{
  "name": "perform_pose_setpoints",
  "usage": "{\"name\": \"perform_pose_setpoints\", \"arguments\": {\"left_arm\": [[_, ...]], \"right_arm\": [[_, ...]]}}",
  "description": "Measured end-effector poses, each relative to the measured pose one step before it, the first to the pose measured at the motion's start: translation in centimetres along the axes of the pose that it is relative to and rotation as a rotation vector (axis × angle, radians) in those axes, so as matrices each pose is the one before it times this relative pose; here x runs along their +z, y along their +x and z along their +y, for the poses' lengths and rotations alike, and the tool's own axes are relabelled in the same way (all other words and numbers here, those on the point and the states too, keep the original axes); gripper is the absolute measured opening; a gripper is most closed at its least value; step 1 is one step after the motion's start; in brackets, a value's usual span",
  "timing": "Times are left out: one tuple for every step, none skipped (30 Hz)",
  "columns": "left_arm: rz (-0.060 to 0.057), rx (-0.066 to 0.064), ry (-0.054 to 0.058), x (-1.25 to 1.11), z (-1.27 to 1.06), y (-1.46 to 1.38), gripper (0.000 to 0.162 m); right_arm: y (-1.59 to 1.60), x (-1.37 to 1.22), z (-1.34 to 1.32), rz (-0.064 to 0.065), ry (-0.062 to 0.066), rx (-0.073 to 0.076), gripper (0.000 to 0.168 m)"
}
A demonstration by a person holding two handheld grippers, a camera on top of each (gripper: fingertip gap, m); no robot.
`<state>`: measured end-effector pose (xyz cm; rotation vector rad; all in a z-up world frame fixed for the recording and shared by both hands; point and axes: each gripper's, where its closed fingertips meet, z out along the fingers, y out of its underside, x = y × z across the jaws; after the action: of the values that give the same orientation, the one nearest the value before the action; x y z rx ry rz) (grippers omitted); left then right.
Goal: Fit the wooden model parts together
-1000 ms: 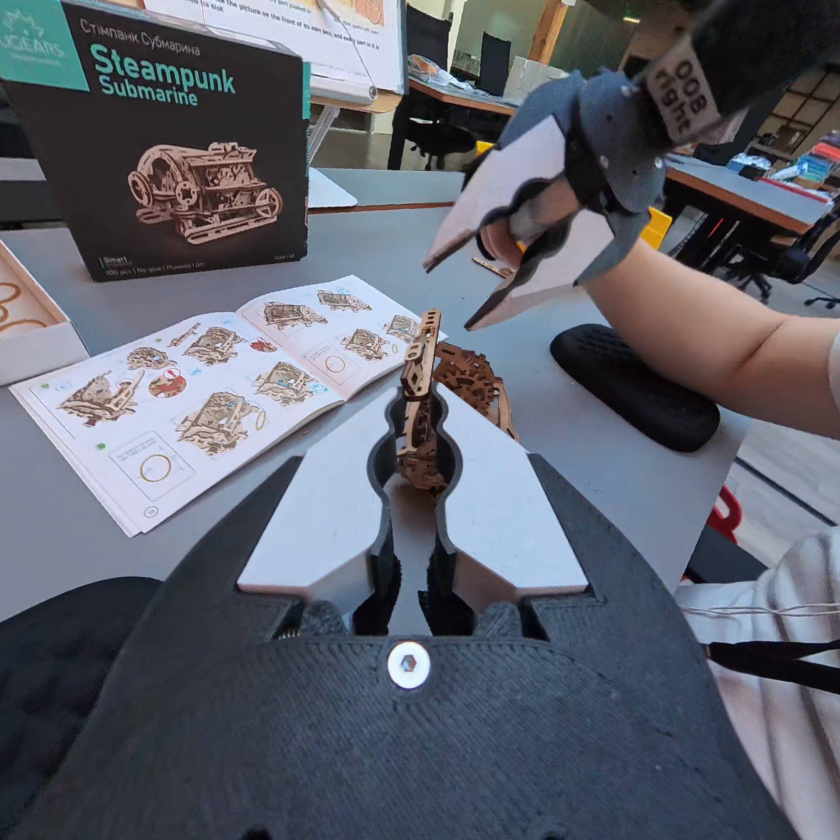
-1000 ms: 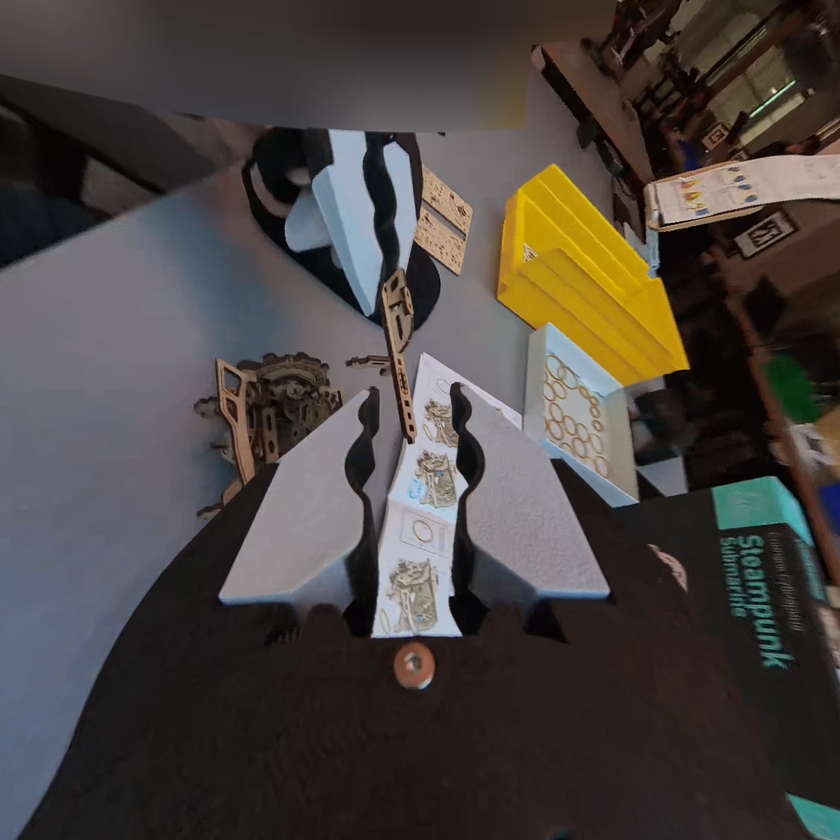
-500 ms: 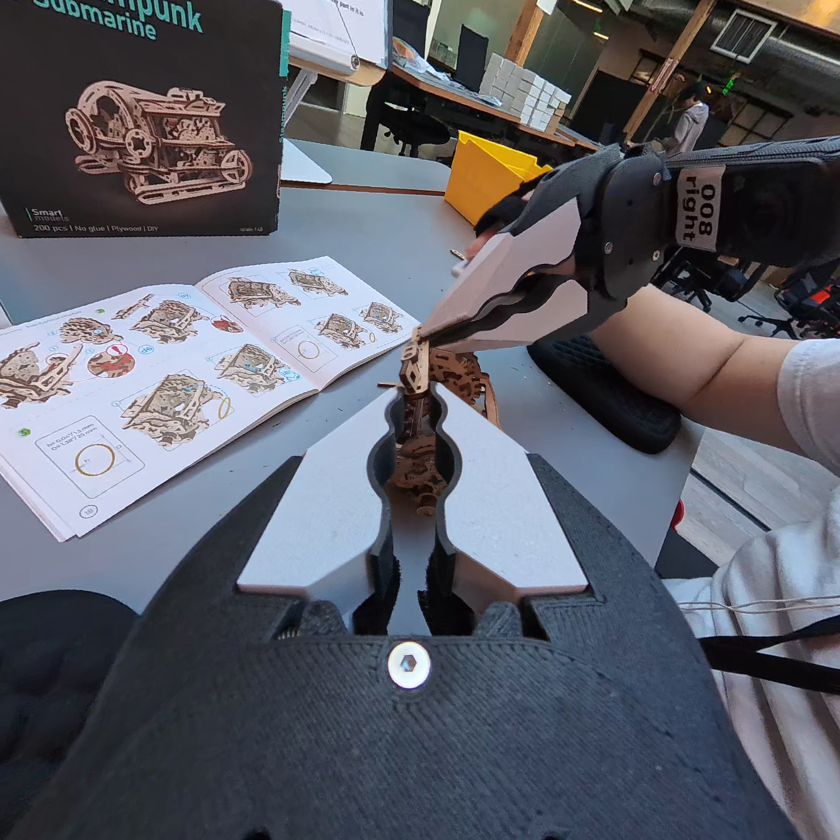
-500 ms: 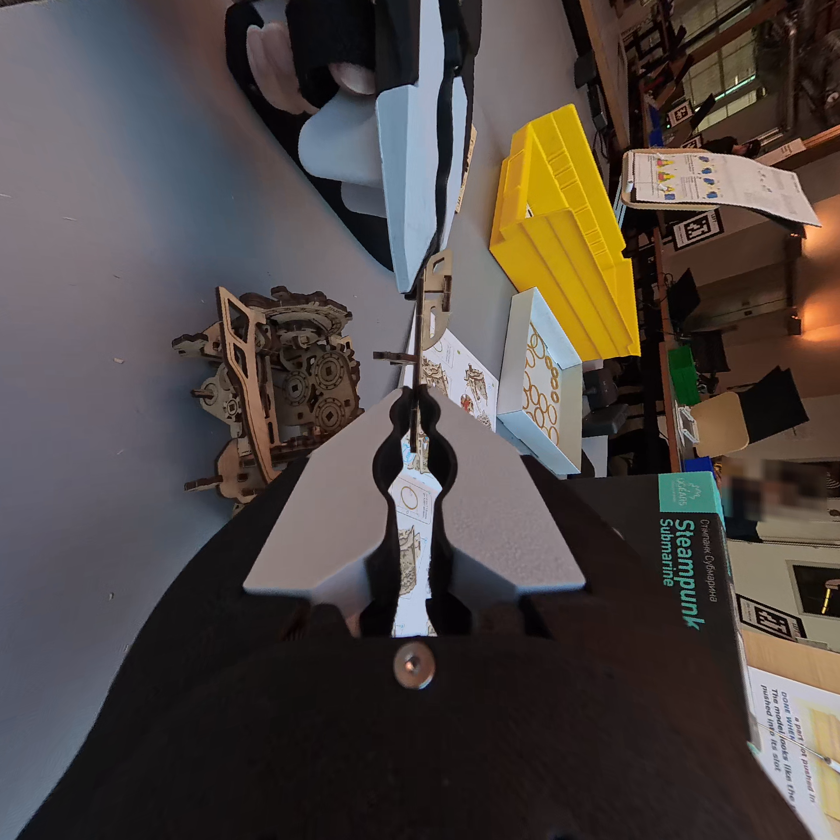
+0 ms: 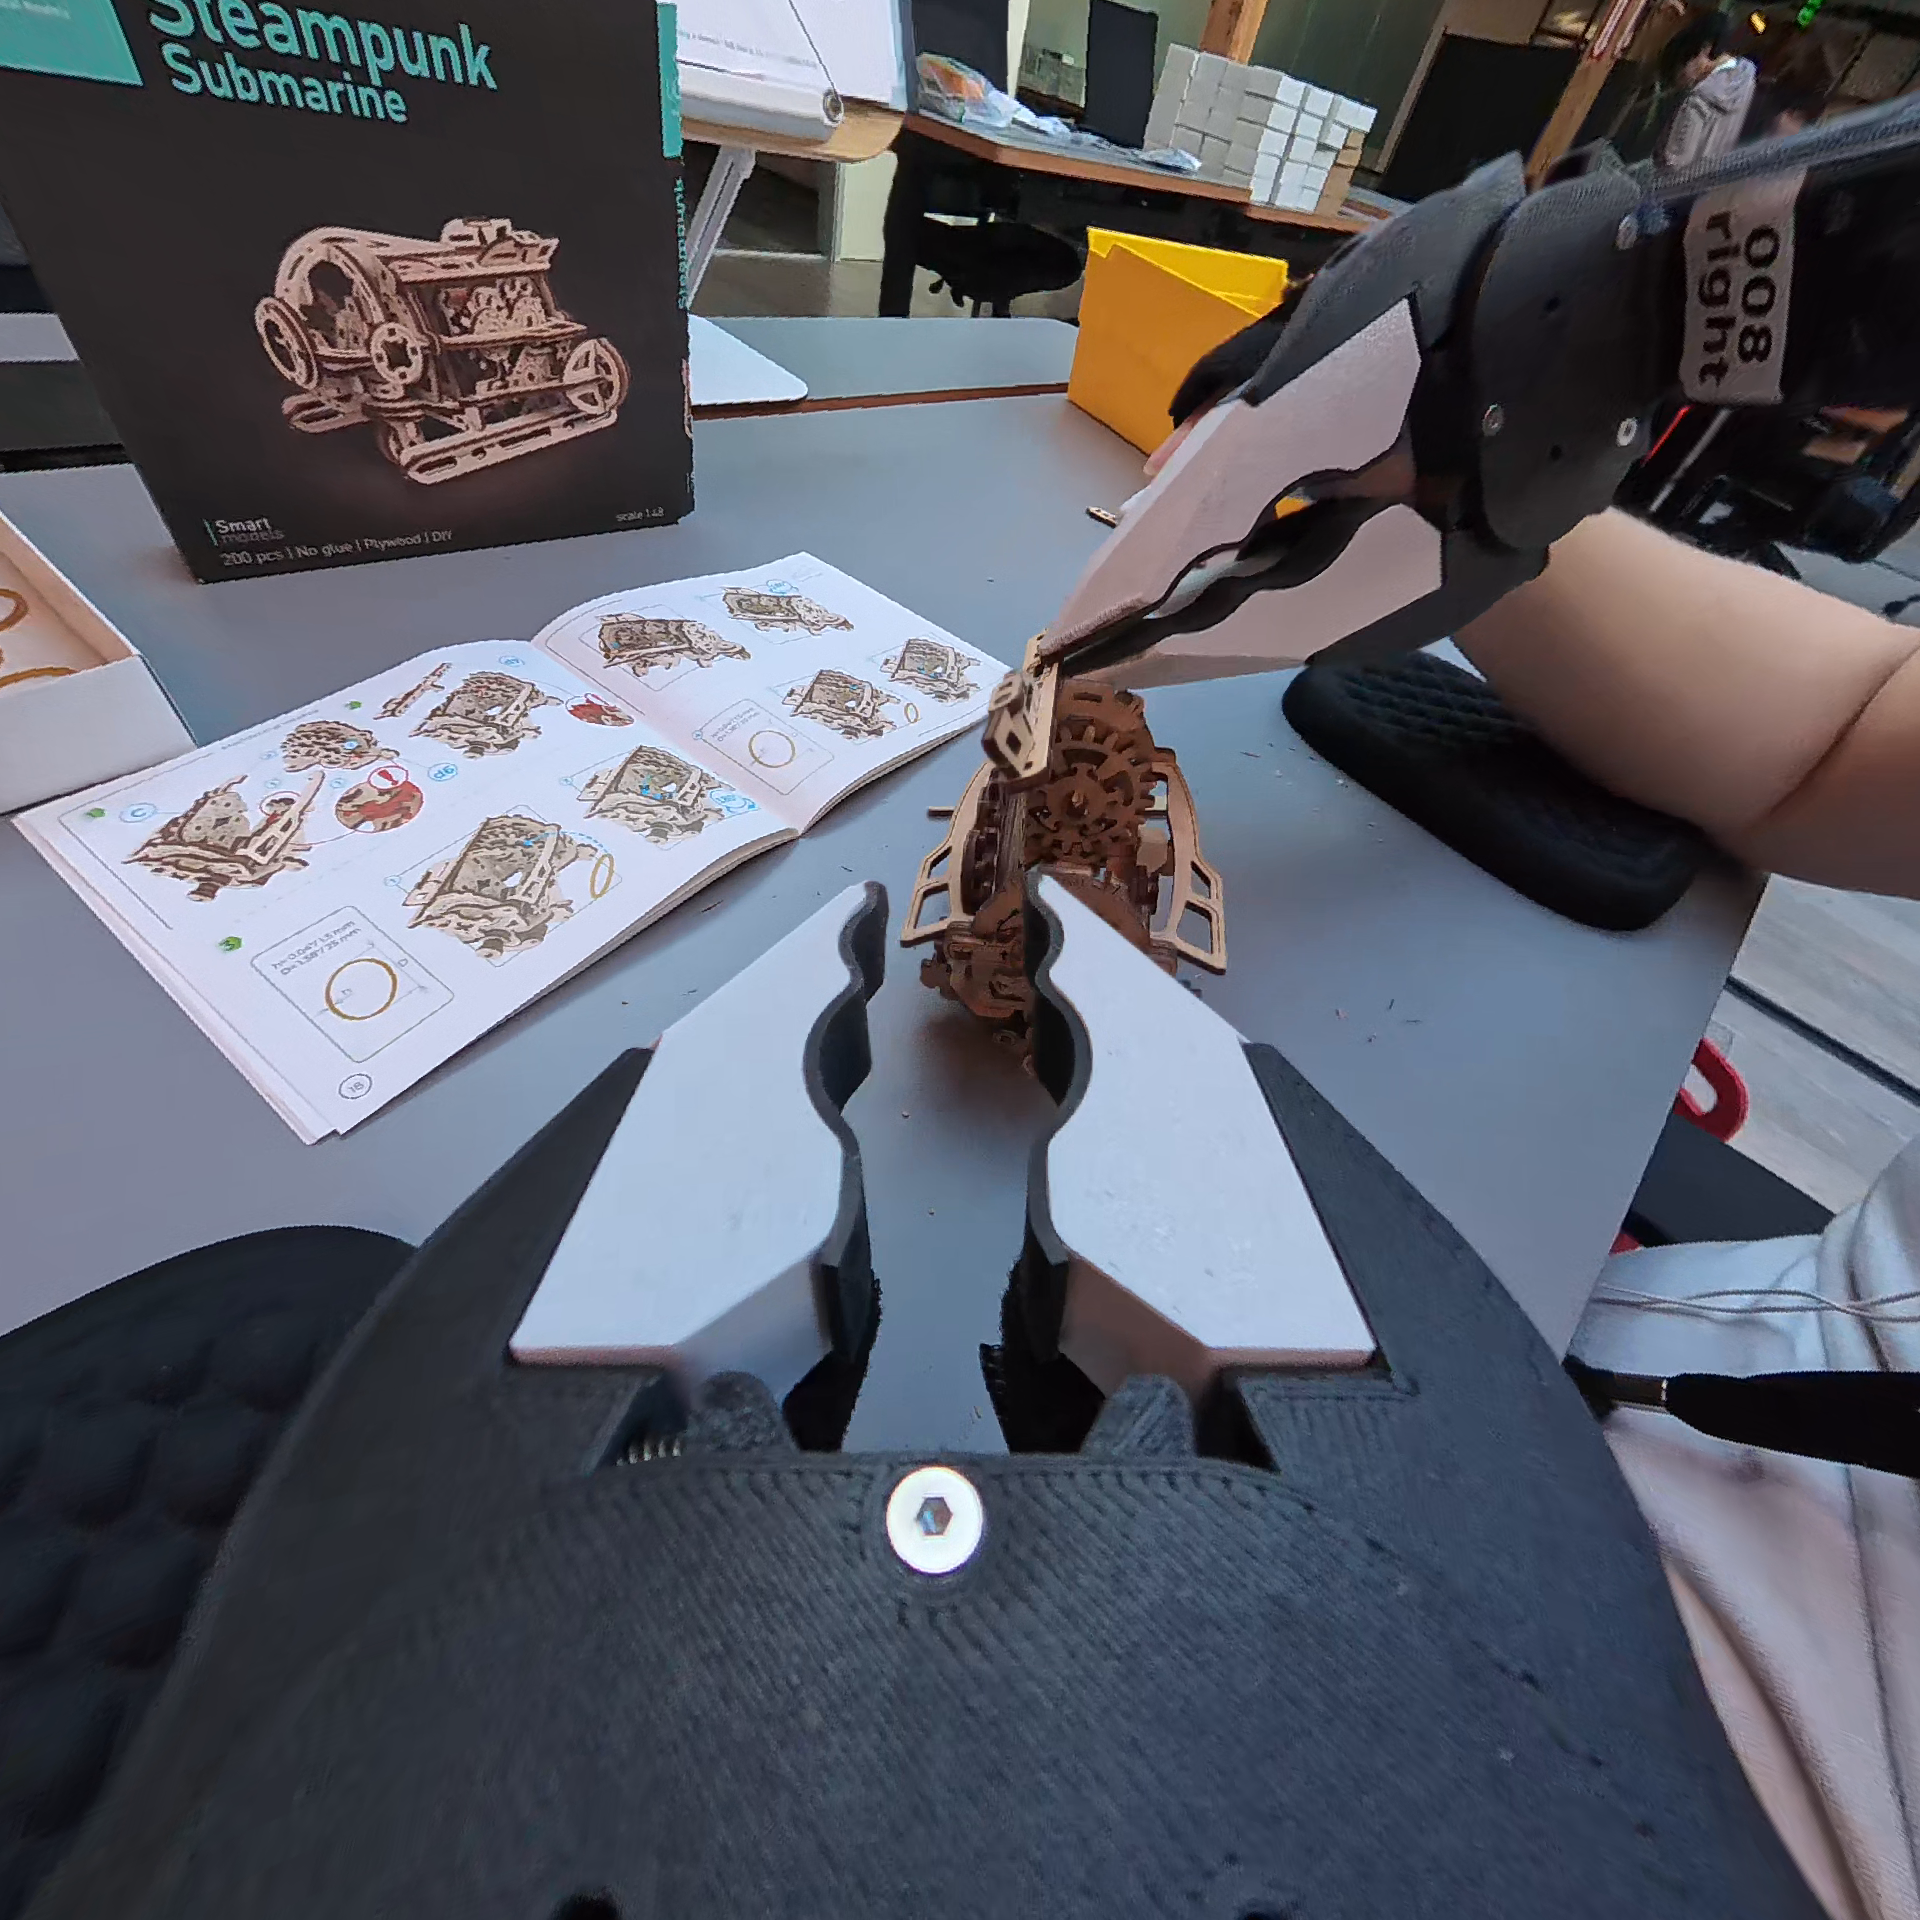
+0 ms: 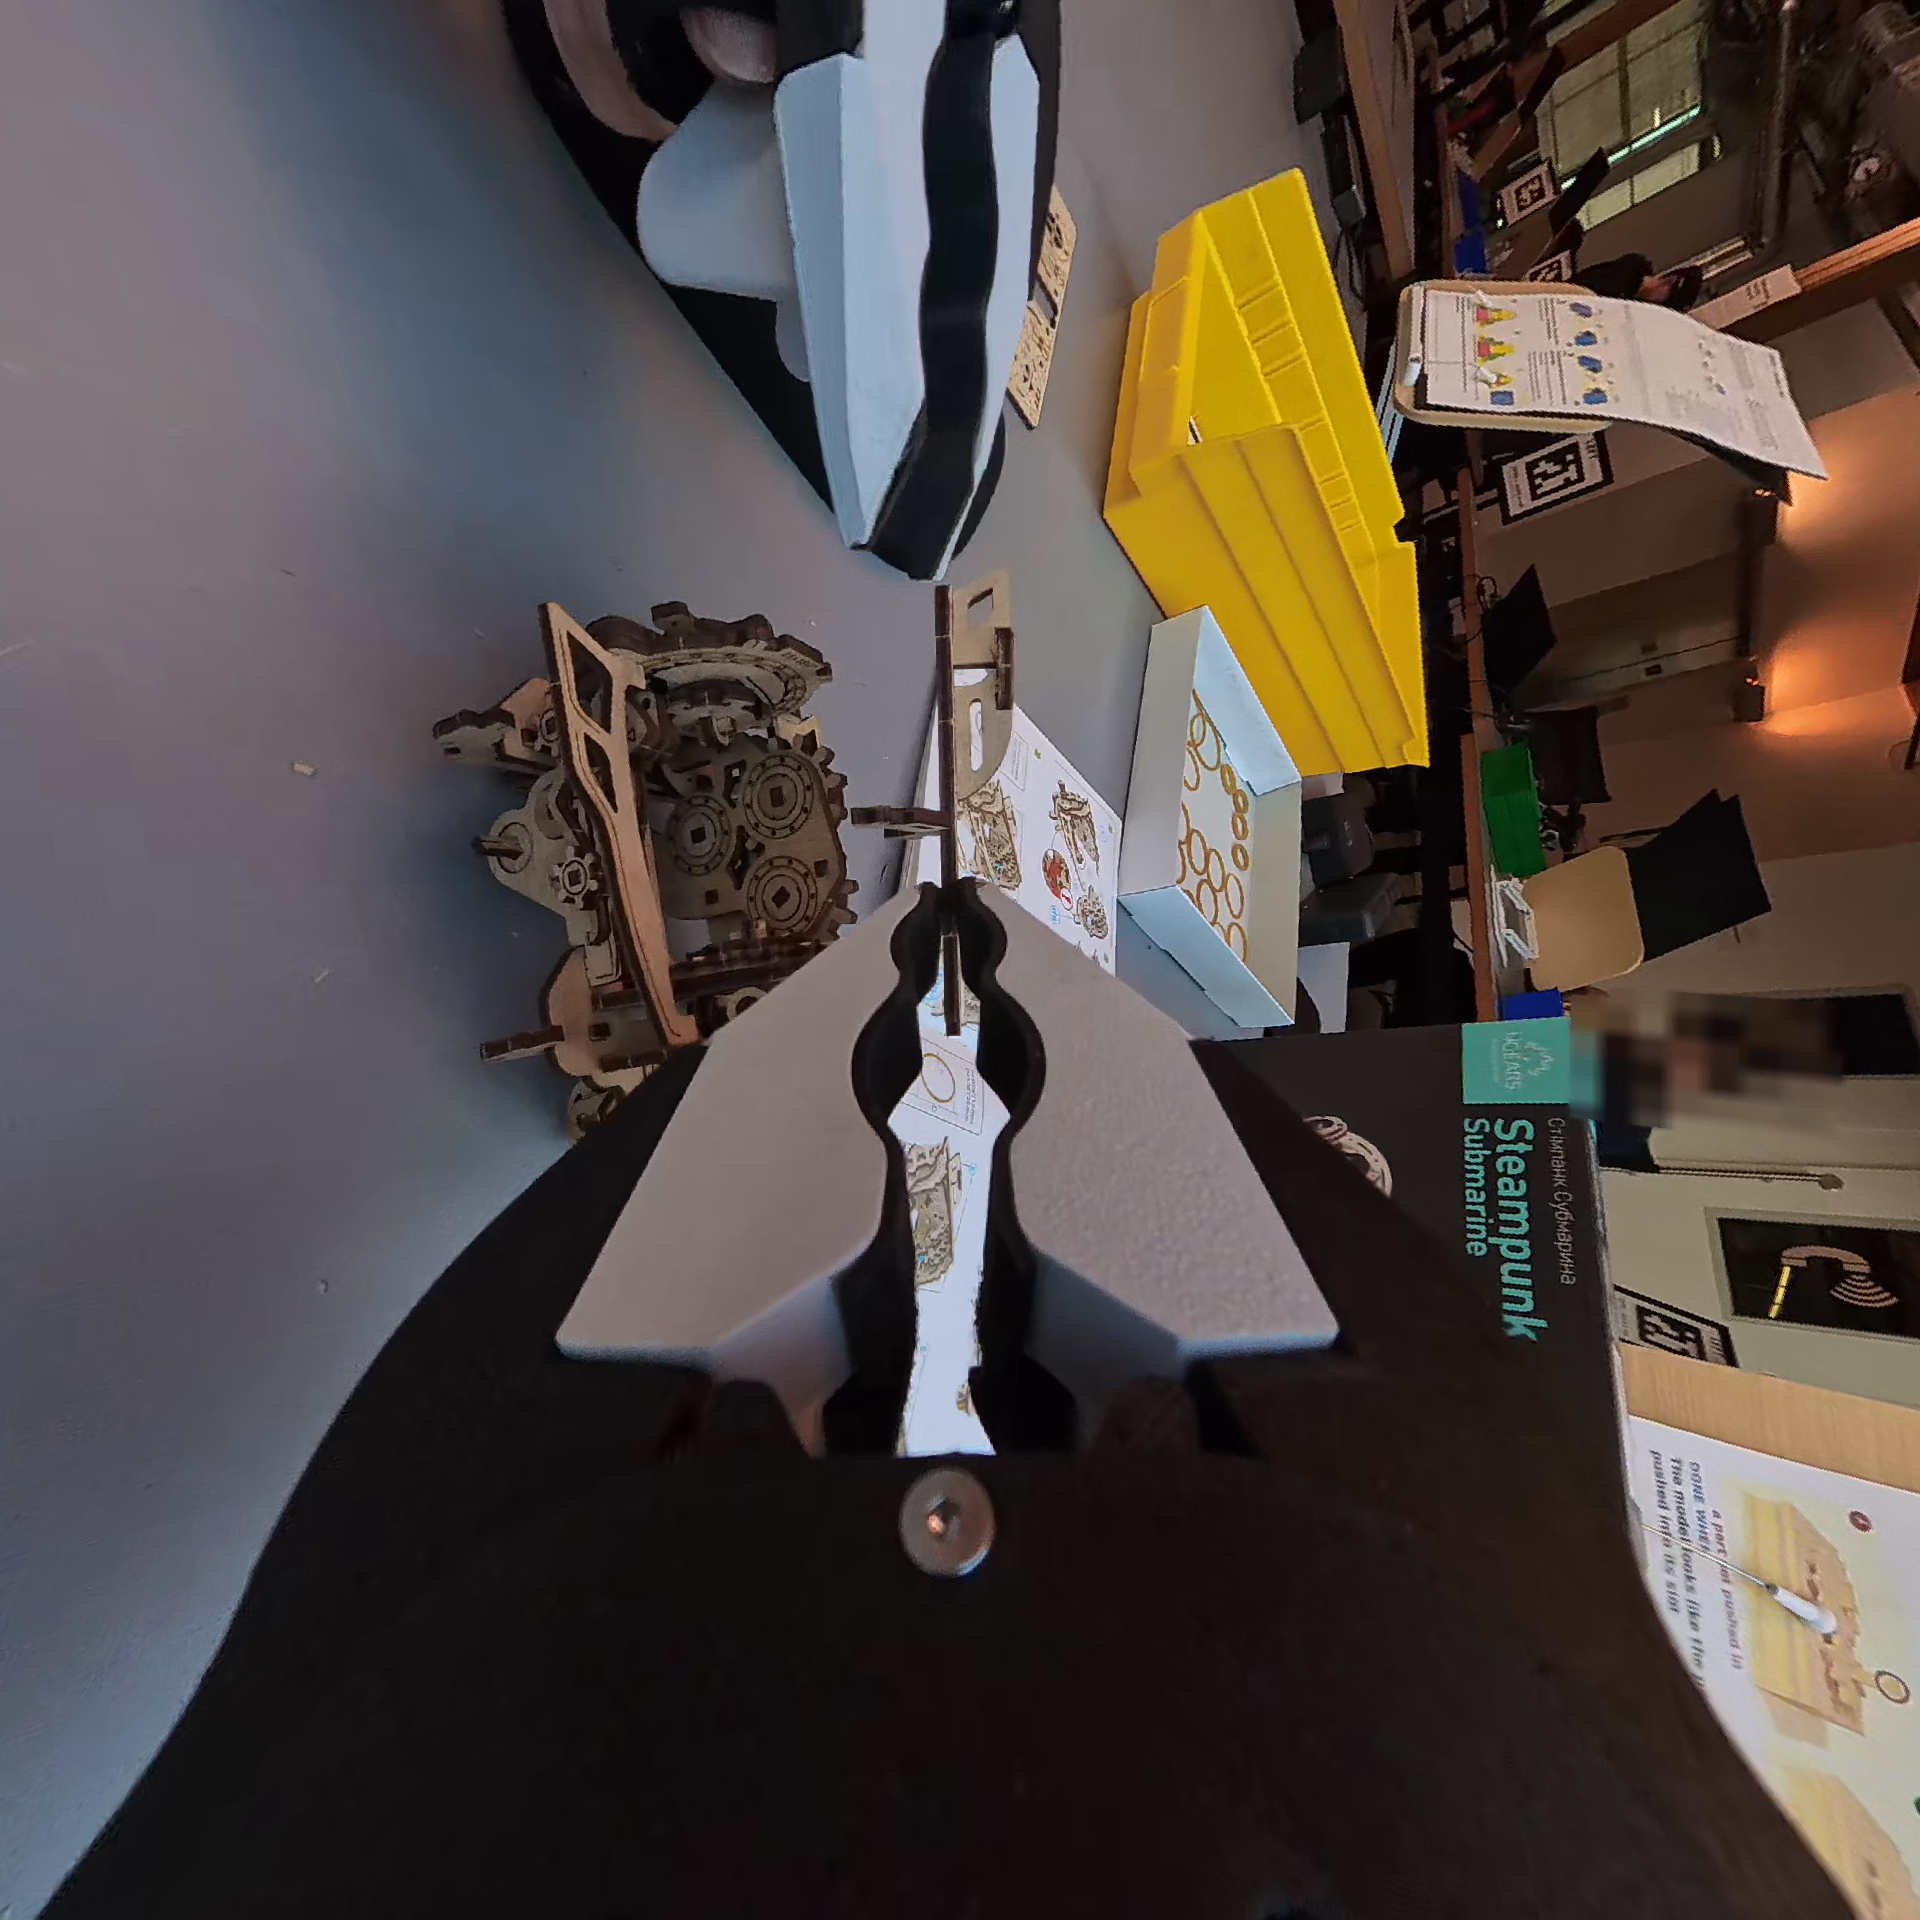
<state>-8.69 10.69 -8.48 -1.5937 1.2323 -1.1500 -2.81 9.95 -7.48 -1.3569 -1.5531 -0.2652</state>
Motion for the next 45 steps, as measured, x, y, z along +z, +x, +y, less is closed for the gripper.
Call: {"name": "perform_pose_setpoints", "arguments": {"left_arm": [[-0.0079, 0.0183, -0.0054, 0.005, 0.21, 0.042, 0.025], [-0.0046, 0.0182, -0.0082, 0.006, 0.251, 0.101, 0.026], [-0.0008, 0.018, -0.011, 0.013, 0.263, 0.143, 0.027], [-0.0013, 0.0178, -0.012, 0.023, 0.286, 0.129, 0.028], [-0.003, 0.0171, -0.0097, 0.016, 0.232, 0.093, 0.03], [0.0005, 0.0161, -0.0046, 0.038, 0.138, 0.142, 0.032], [0.0024, 0.0132, -0.0005, 0.035, 0.065, 0.16, 0.033], [-0.0018, 0.008, 0.0021, 0.034, 0.006, 0.057, 0.034], [-0.0019, 0.0054, 0.0036, 0.028, -0.028, -0.016, 0.035], [0.0012, 0.003, 0.0057, 0.024, -0.064, -0.006, 0.036], [0.0028, -0.0023, 0.0079, 0.01, -0.111, -0.028, 0.036], [0.0062, -0.0065, 0.0096, -0.016, -0.169, -0.011, 0.036], [0.0093, -0.0051, 0.0115, -0.022, -0.223, 0.034, 0.036], [0.0065, -0.0009, 0.0125, -0.04, -0.239, 0.005, 0.036], [-0.0012, 0.002, 0.0098, -0.046, -0.195, -0.112, 0.036], [-0.002, 0.005, 0.007, -0.034, -0.152, -0.112, 0.036], [0.001, 0.0076, 0.0062, -0.018, -0.136, -0.078, 0.036], [0.0015, 0.0068, 0.0035, 0.007, -0.088, -0.075, 0.035], [0.0013, 0.0039, 0.0002, 0.028, -0.045, -0.086, 0.034], [0.0045, 0.0023, 0.0009, 0.05, -0.069, -0.047, 0.033], [0.0086, -0.0005, 0.0002, 0.047, -0.063, -0.032, 0.028], [0.0071, -0.0074, -0.0042, 0.075, -0.033, -0.109, 0.024], [0.005, -0.0126, -0.0069, 0.09, -0.032, -0.19, 0.023], [0.0064, -0.0135, -0.0114, 0.119, 0.025, -0.211, 0.021], [0.0058, -0.0171, -0.0181, 0.147, 0.095, -0.229, 0.017], [0.0019, -0.0237, -0.0229, 0.174, 0.154, -0.295, 0.013], [0.0039, -0.028, -0.0226, 0.196, 0.135, -0.294, 0.012], [0.0139, -0.027, -0.0173, 0.198, 0.05, -0.131, 0.012], [0.0213, -0.0274, -0.0114, 0.196, -0.051, -0.015, 0.012], [0.0262, -0.0263, -0.0072, 0.201, -0.152, 0.062, 0.012], [0.0322, -0.0209, -0.0055, 0.208, -0.211, 0.163, 0.013], [0.0297, -0.0183, -0.0091, 0.219, -0.177, 0.147, 0.014], [0.0207, -0.0176, -0.0166, 0.238, -0.087, -0.007, 0.015], [0.0176, -0.0143, -0.0212, 0.234, -0.041, -0.017, 0.016], [0.0191, -0.0104, -0.0222, 0.219, -0.014, 0.072, 0.018], [0.0142, -0.0076, -0.021, 0.17, -0.031, 0.041, 0.018], [0.0115, -0.0052, -0.0192, 0.119, -0.027, 0.038, 0.018], [0.0113, -0.0023, -0.0177, 0.067, -0.011, 0.046, 0.018], [0.0071, 0.0008, -0.0156, 0.044, -0.002, -0.029, 0.017], [0.0032, 0.0027, -0.0135, 0.025, 0.014, -0.084, 0.017], [0.0029, -0.0002, -0.0105, 0.04, 0.013, -0.113, 0.017], [0.0075, -0.007, -0.01, 0.04, 0.036, -0.066, 0.017], [0.0153, -0.0109, -0.0085, 0.047, 0.017, 0.036, 0.017], [0.0193, -0.0114, -0.0055, 0.043, -0.022, 0.11, 0.016], [0.0198, -0.01, -0.0036, 0.029, -0.053, 0.127, 0.017]], "right_arm": [[-0.001, -0.073, -0.082, -0.0124, 0.0054, 0.0194, 0.002], [-0.002, -0.101, -0.085, -0.013, 0.0048, 0.0215, 0.002], [-0.075, -0.106, -0.097, -0.018, 0.0056, 0.0219, 0.002], [-0.243, -0.07, 0.002, -0.0298, -0.0014, 0.0242, 0.002], [-0.196, -0.051, 0.131, -0.0244, -0.0117, 0.021, 0.002], [-0.083, -0.026, 0.149, -0.0122, -0.0131, 0.0064, 0.002], [-0.086, 0.009, 0.128, -0.0082, -0.0133, -0.0024, 0.002], [-0.134, 0.054, 0.109, -0.0109, -0.0137, -0.0037, 0.002], [-0.247, 0.103, 0.106, -0.0188, -0.0152, -0.0019, 0.002], [-0.107, 0.116, 0.04, -0.0086, -0.0145, -0.0032, 0.002], [0.013, 0.108, 0.005, -0.001, -0.0127, -0.0081, 0.002], [-0.058, 0.105, -0.012, -0.0064, -0.0113, -0.0073, 0.002], [-0.036, 0.078, -0.017, -0.0059, -0.0108, -0.0061, 0.002], [0.055, 0.051, -0.018, -0.0018, -0.0098, -0.0092, 0.002], [0.042, 0.012, -0.055, -0.0033, -0.0075, -0.0113, 0.002], [-0.026, -0.025, -0.066, -0.009, -0.0062, -0.0097, 0.002], [0.022, -0.058, -0.009, -0.0083, -0.0086, -0.0086, 0.002], [0.067, -0.071, 0.014, -0.0057, -0.0077, -0.0091, 0.002], [-0.039, -0.049, -0.016, -0.0139, -0.004, -0.009, 0.002], [-0.118, -0.045, -0.005, -0.0205, -0.0045, -0.0067, 0.002], [0.038, -0.025, 0.037, -0.0119, -0.0077, -0.0051, 0.002], [0.079, -0.014, -0.01, -0.0081, -0.0032, -0.0074, 0.002], [-0.009, 0.024, -0.043, -0.0139, 0.0011, -0.005, 0.002], [-0.057, 0.076, 0.044, -0.017, -0.0037, 0.0001, 0.002], [0.01, 0.118, 0.167, -0.0114, -0.011, -0.001, 0.002], [-0.044, 0.124, 0.125, -0.0101, -0.0066, -0.0049, 0.002], [-0.024, 0.128, 0.048, -0.0063, -0.0013, -0.0039, 0.002], [0.008, 0.124, 0.041, -0.0027, -0.0024, -0.0023, 0.002], [0.022, 0.117, 0.089, -0.0013, -0.0054, -0.0031, 0.002], [0.052, 0.068, 0.053, 0.0014, -0.0046, -0.0064, 0.002], [0.061, 0.044, 0.035, 0.0019, -0.0035, -0.0055, 0.002], [0.032, 0.04, 0.031, -0.0004, -0.0046, -0.0017, 0.002], [0.004, 0.03, -0.016, -0.0003, -0.0022, -0.0033, 0.002], [0.016, -0.005, -0.057, 0.0014, 0.0005, -0.007, 0.002], [-0.021, -0.004, -0.049, -0.0003, -0.0005, -0.0039, 0.002], [-0.03, 0.0, -0.014, -0.0009, -0.0031, -0.0022, 0.002], [-0.028, 0.012, 0.029, -0.0012, -0.0054, -0.0043, 0.002], [-0.015, 0.005, 0.045, 0.0009, -0.0066, -0.0041, 0.002], [0.004, 0.0, 0.004, 0.0018, -0.0049, -0.0044, 0.002], [-0.017, -0.009, -0.006, 0.0011, -0.0046, -0.0049, 0.002], [0.0, -0.003, 0.023, 0.0015, -0.0068, -0.005, 0.002], [0.054, -0.011, 0.018, 0.0047, -0.0067, -0.0055, 0.002], [0.049, -0.007, 0.009, 0.005, -0.0061, -0.0041, 0.002], [-0.048, 0.008, 0.015, -0.0007, -0.0056, -0.0035, 0.002], [-0.013, 0.011, 0.018, 0.0008, -0.0056, -0.0023, 0.002]]}}
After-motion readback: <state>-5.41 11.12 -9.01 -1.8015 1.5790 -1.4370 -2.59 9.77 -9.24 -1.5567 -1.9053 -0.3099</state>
